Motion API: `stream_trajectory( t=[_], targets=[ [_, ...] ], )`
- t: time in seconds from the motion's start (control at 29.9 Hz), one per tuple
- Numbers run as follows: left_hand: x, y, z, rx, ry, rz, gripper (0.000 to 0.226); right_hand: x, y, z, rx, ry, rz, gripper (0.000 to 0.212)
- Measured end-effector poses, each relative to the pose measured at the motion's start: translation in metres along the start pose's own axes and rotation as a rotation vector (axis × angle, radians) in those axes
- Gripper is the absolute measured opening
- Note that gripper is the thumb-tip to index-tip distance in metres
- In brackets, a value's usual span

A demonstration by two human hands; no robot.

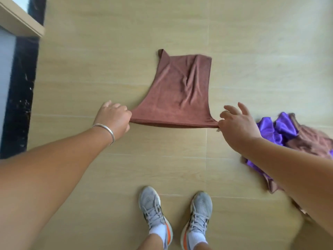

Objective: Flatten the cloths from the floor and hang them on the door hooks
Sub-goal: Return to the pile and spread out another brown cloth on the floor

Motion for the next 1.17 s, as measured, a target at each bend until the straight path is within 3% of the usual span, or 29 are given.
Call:
stream_trajectory(
  t=[0.44,0.7,0.94,1.17],
  targets=[
    [-0.017,0.265,-0.105,0.021,0.115,0.288,0.016,-0.017,0.237,0.110,-0.057,-0.227,0.204,0.017],
    [-0.034,0.370,-0.139,0.040,0.172,0.413,0.016,-0.045,0.342,0.151,-0.061,-0.311,0.322,0.024],
    [-0.093,0.375,-0.125,-0.016,0.119,0.399,0.019,-0.106,0.356,0.143,-0.004,-0.279,0.336,0.019],
    [-0.154,0.284,-0.070,-0.073,-0.033,0.241,0.016,-0.156,0.260,0.098,0.146,-0.128,0.210,0.021]
  ],
)
Point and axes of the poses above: each hand's wrist, its own x-axis towards the middle knuckle, its own y-axis out of the back of the hand, z = x × y, the point moved 3 cm from there along x, towards the middle knuckle, and after that the axes turned 4 degrees about y, right-handed, at the moved point
